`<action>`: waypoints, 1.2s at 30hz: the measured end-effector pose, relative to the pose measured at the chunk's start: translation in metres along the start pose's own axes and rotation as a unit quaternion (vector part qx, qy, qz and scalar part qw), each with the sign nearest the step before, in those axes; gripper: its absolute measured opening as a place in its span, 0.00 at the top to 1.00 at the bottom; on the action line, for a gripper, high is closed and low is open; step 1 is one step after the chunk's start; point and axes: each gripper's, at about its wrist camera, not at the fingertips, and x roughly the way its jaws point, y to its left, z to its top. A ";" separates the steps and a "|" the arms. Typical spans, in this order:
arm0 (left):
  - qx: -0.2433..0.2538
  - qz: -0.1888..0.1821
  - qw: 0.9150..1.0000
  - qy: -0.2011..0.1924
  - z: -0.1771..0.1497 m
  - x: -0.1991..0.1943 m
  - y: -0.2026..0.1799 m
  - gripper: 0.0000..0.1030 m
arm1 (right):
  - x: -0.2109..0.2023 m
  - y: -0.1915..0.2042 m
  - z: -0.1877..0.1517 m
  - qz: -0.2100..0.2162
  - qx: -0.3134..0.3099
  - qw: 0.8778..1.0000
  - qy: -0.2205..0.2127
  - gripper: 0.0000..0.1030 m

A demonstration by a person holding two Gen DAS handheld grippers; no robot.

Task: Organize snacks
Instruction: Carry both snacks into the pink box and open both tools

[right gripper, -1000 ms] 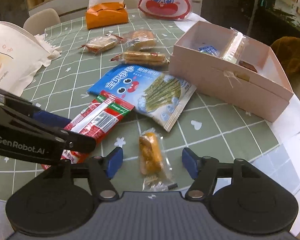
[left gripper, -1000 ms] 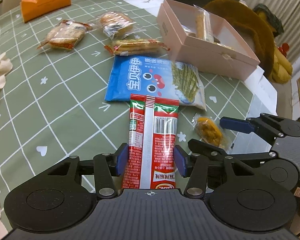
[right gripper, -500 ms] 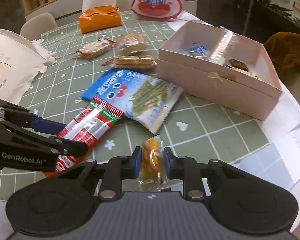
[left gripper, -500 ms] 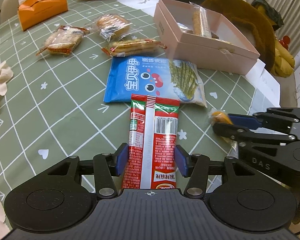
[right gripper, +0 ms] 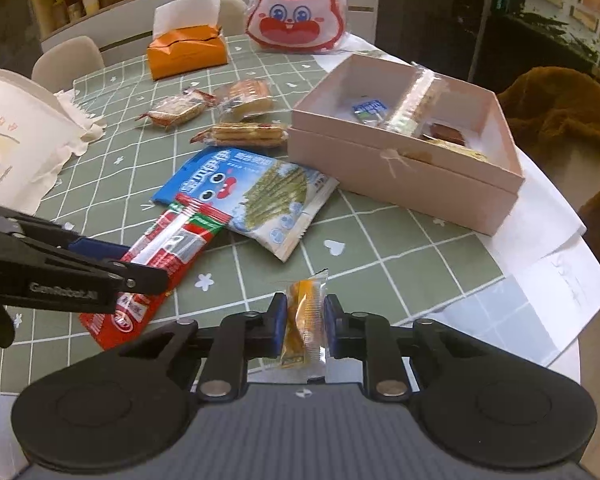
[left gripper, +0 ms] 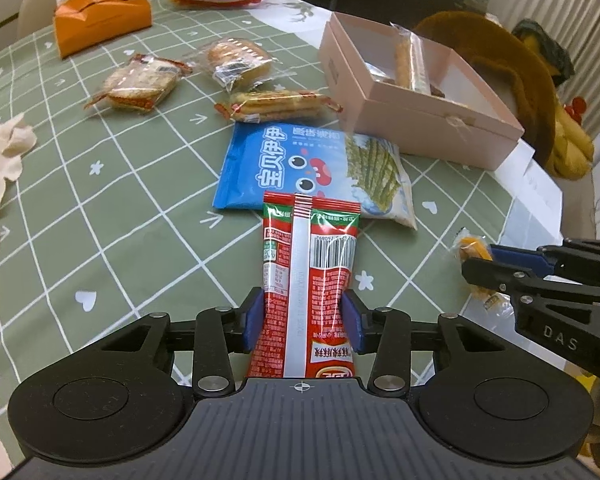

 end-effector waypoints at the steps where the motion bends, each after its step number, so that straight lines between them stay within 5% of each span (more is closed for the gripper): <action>1: -0.002 -0.004 1.000 -0.002 -0.001 -0.002 0.001 0.56 | 0.000 -0.001 -0.001 -0.003 0.003 1.000 0.000 0.81; 12: 0.030 -0.034 0.997 -0.055 0.017 -0.043 -0.025 0.58 | -0.028 -0.018 0.002 -0.005 0.050 0.998 -0.030 0.81; 22: 0.106 -0.076 0.979 -0.153 0.104 -0.080 -0.075 0.58 | -0.099 -0.045 0.093 -0.045 0.032 0.987 -0.152 0.81; 27: 0.102 -0.096 0.976 -0.168 0.153 -0.062 -0.076 0.58 | -0.097 -0.062 0.137 -0.066 0.030 0.982 -0.175 0.81; 32: 0.093 -0.143 0.967 -0.191 0.201 -0.026 -0.078 0.57 | -0.068 -0.094 0.172 -0.075 0.070 0.983 -0.153 0.81; 34: 0.082 -0.172 0.966 -0.176 0.215 0.007 -0.078 0.56 | -0.045 -0.104 0.180 -0.073 0.093 0.985 -0.127 0.81; 36: 0.080 -0.190 0.971 -0.122 0.222 0.055 -0.075 0.55 | -0.022 -0.110 0.181 -0.064 0.111 0.986 -0.105 0.81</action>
